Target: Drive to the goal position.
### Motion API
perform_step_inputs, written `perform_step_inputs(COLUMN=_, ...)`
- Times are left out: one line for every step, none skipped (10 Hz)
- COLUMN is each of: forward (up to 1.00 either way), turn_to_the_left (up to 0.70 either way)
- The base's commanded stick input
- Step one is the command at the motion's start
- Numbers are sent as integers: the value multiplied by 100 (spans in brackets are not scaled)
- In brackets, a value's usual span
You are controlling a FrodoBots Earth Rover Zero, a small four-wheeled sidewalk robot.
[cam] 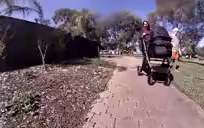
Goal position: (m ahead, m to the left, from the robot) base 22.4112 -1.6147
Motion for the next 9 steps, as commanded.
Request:
perform_step_inputs(forward=67, turn_to_the_left=-10)
perform_step_inputs(forward=65, turn_to_the_left=-19)
perform_step_inputs(forward=0, turn_to_the_left=-60)
perform_step_inputs(forward=0, turn_to_the_left=-36)
perform_step_inputs(forward=0, turn_to_the_left=-11)
perform_step_inputs(forward=0, turn_to_the_left=0)
perform_step_inputs(forward=0, turn_to_the_left=0)
perform_step_inputs(forward=0, turn_to_the_left=0)
perform_step_inputs(forward=0, turn_to_the_left=0)
